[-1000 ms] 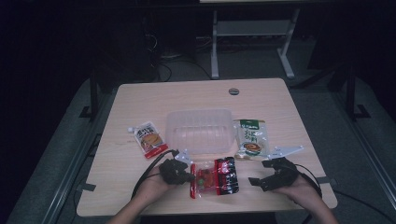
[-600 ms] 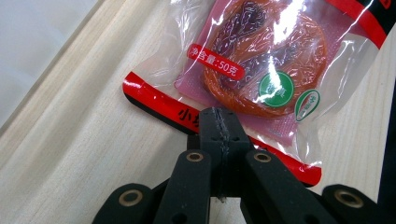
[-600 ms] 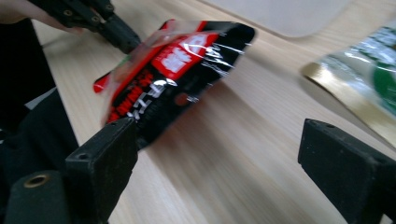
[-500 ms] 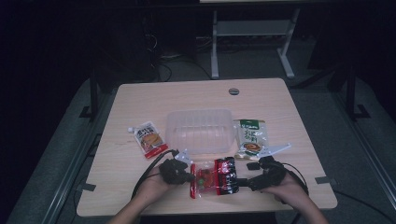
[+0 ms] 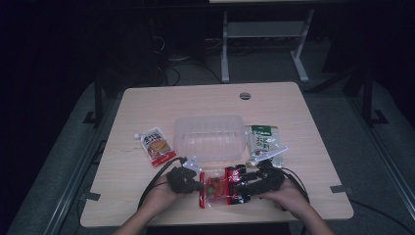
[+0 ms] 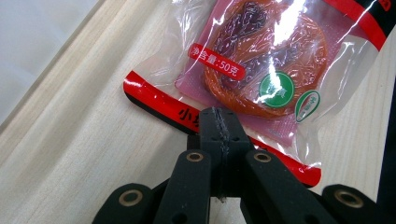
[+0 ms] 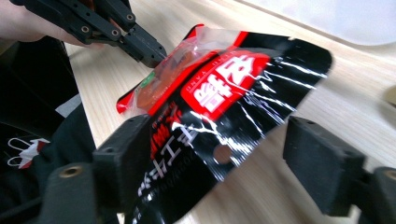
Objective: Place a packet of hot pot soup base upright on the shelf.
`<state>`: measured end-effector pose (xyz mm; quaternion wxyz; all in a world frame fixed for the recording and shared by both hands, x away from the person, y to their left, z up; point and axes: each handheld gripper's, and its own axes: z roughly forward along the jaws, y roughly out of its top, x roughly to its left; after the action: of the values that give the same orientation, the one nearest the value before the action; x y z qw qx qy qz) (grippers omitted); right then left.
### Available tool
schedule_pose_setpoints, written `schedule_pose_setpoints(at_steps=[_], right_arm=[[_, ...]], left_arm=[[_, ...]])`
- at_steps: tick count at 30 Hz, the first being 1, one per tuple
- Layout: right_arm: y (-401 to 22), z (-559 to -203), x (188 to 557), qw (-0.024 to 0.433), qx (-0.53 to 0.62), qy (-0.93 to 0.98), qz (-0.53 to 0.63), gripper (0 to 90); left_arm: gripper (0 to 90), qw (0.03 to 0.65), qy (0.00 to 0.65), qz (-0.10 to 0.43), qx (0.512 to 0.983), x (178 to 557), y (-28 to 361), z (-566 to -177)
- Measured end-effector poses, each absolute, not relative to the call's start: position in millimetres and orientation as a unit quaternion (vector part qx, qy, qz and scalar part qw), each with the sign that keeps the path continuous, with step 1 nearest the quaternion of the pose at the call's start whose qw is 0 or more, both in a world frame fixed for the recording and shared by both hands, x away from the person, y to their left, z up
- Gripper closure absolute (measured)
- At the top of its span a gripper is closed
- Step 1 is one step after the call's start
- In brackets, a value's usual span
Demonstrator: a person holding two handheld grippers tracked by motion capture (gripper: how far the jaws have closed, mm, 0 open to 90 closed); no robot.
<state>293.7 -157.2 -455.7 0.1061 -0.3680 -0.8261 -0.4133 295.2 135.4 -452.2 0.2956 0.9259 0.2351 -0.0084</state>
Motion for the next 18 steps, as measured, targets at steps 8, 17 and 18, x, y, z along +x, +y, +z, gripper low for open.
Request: schedule_pose_setpoints(at_steps=[8, 17, 18], right_arm=[[-161.9, -452.7, 291.8, 0.119, -0.367, -0.820, -0.423, 59.2], [-160.4, -449.5, 291.1, 0.117, -0.353, -0.819, -0.437, 79.4], [-159.5, -449.4, 290.9, 0.115, -0.350, -0.820, -0.438, 81.9]], left_arm=[[89.9, 0.296, 0.234, -0.009, 0.926, 295.0, 135.2, -452.2], [89.9, 0.296, 0.231, -0.009, 0.927, 294.6, 133.8, -452.4], [89.9, 0.294, 0.229, -0.009, 0.928, 294.9, 134.2, -452.2]])
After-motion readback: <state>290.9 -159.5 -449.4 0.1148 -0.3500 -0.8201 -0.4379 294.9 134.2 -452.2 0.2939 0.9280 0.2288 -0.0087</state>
